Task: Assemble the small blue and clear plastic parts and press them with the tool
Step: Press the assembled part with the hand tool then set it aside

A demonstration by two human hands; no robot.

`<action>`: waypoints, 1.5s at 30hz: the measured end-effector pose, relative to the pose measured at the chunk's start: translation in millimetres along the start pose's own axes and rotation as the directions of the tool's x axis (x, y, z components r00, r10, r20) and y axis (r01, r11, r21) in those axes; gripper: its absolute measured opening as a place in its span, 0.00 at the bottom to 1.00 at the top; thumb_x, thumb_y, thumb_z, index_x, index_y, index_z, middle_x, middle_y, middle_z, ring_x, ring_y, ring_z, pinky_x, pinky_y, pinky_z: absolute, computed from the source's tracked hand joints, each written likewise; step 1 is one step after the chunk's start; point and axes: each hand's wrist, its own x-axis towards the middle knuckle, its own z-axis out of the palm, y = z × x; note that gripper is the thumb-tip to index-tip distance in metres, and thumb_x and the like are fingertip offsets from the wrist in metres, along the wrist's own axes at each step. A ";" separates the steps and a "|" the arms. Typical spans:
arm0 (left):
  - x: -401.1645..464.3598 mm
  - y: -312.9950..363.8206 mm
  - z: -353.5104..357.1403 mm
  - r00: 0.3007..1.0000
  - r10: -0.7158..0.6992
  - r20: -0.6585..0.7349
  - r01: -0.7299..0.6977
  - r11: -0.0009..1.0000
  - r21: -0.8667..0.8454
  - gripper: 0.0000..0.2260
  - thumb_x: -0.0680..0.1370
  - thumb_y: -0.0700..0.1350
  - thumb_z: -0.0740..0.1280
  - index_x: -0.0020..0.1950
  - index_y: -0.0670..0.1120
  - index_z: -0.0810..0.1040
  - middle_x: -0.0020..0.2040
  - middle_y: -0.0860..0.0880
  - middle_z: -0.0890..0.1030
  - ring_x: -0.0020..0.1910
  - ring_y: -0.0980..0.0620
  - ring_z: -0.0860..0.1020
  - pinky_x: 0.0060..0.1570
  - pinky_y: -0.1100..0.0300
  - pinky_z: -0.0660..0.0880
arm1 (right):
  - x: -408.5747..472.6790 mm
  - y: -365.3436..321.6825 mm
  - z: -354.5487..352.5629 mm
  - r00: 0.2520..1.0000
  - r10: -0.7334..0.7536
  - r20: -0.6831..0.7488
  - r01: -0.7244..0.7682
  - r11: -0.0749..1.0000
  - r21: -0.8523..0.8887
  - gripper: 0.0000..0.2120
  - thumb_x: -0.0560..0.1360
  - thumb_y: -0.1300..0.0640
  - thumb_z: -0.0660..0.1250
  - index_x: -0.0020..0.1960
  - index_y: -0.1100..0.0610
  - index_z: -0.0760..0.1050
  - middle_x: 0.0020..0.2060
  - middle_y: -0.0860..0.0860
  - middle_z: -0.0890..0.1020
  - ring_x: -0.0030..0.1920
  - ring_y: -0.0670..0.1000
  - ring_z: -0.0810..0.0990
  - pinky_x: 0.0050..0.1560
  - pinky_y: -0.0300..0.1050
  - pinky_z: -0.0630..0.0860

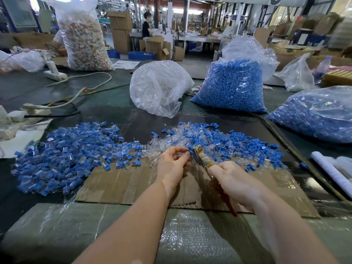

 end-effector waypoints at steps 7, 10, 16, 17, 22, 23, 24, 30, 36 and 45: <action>0.5 2.0 0.6 0.999 -0.011 -0.034 0.010 1.000 -0.004 0.04 0.78 0.35 0.63 0.47 0.42 0.76 0.29 0.48 0.75 0.23 0.60 0.73 0.22 0.67 0.69 | -1.8 -1.8 -1.1 0.989 0.023 0.144 -0.029 0.999 0.041 0.03 0.71 0.63 0.61 0.43 0.57 0.69 0.35 0.56 0.70 0.35 0.52 0.69 0.37 0.47 0.63; 1.5 2.1 1.3 0.998 -0.004 -0.062 0.004 1.000 0.004 0.03 0.78 0.35 0.63 0.48 0.41 0.76 0.30 0.48 0.75 0.24 0.60 0.73 0.24 0.68 0.70 | -0.3 -1.1 0.2 0.983 0.034 0.180 -0.040 0.999 0.032 0.04 0.71 0.64 0.59 0.43 0.57 0.68 0.36 0.55 0.71 0.37 0.53 0.70 0.40 0.48 0.65; 1.9 1.3 0.6 0.997 -0.014 -0.081 0.015 1.000 0.005 0.04 0.78 0.35 0.64 0.47 0.42 0.76 0.32 0.48 0.76 0.26 0.59 0.74 0.25 0.68 0.71 | -3.3 -3.4 -0.5 0.983 0.018 0.185 -0.020 1.000 0.011 0.05 0.71 0.64 0.59 0.40 0.56 0.66 0.37 0.54 0.71 0.36 0.52 0.69 0.39 0.47 0.64; 1.8 1.0 0.2 0.996 -0.019 -0.082 0.019 1.000 0.004 0.04 0.78 0.35 0.64 0.47 0.42 0.76 0.32 0.48 0.76 0.27 0.59 0.74 0.25 0.68 0.71 | -4.4 -4.3 -0.6 0.982 0.016 0.186 -0.018 1.000 0.008 0.04 0.71 0.64 0.59 0.40 0.56 0.66 0.38 0.54 0.71 0.37 0.52 0.69 0.38 0.47 0.63; 0.2 1.1 -1.5 0.996 -0.014 -0.088 0.017 1.000 0.026 0.04 0.78 0.36 0.63 0.48 0.43 0.76 0.35 0.48 0.77 0.29 0.58 0.74 0.27 0.69 0.72 | -9.1 -9.6 -1.7 0.980 -0.001 0.198 -0.006 0.999 0.032 0.07 0.72 0.65 0.59 0.37 0.55 0.64 0.36 0.52 0.70 0.34 0.50 0.68 0.35 0.44 0.63; -0.2 1.4 -1.9 0.996 -0.015 -0.088 0.018 1.000 0.026 0.04 0.78 0.35 0.63 0.48 0.43 0.76 0.35 0.48 0.77 0.30 0.58 0.74 0.28 0.69 0.72 | -9.6 -10.6 -1.7 0.981 -0.005 0.192 0.000 1.000 0.027 0.08 0.72 0.64 0.59 0.37 0.55 0.64 0.37 0.52 0.70 0.34 0.49 0.68 0.35 0.44 0.63; -0.5 1.9 -2.1 0.996 -0.018 -0.086 0.020 0.999 0.025 0.04 0.78 0.36 0.62 0.48 0.43 0.76 0.36 0.48 0.77 0.30 0.57 0.74 0.28 0.68 0.72 | -9.8 -11.5 -1.6 0.982 -0.009 0.186 0.005 1.000 0.021 0.08 0.72 0.64 0.59 0.37 0.55 0.64 0.37 0.52 0.70 0.34 0.49 0.68 0.35 0.44 0.63; -3.2 5.9 -1.2 0.997 -0.020 -0.076 0.023 0.999 0.043 0.04 0.78 0.36 0.61 0.49 0.43 0.74 0.37 0.48 0.76 0.31 0.57 0.73 0.29 0.68 0.72 | -10.9 -13.3 -1.5 0.984 -0.007 0.177 0.004 1.000 0.018 0.10 0.72 0.63 0.60 0.35 0.54 0.63 0.38 0.50 0.70 0.36 0.48 0.68 0.36 0.44 0.63; -4.5 8.2 -1.7 0.998 -0.037 -0.052 0.041 0.997 0.072 0.04 0.79 0.36 0.61 0.49 0.43 0.74 0.37 0.47 0.76 0.31 0.57 0.73 0.28 0.67 0.71 | -11.1 -12.9 -2.2 0.983 0.003 0.182 -0.013 0.998 0.054 0.11 0.72 0.63 0.60 0.33 0.54 0.63 0.38 0.51 0.71 0.36 0.50 0.69 0.39 0.46 0.64; -6.8 9.8 -3.7 0.999 -0.037 0.007 0.036 0.994 0.101 0.06 0.79 0.35 0.60 0.47 0.44 0.73 0.37 0.47 0.76 0.29 0.58 0.72 0.25 0.69 0.71 | -12.0 -17.6 -3.3 0.975 0.021 0.222 -0.021 1.000 -0.004 0.06 0.71 0.62 0.60 0.38 0.55 0.64 0.40 0.54 0.70 0.37 0.51 0.68 0.38 0.46 0.64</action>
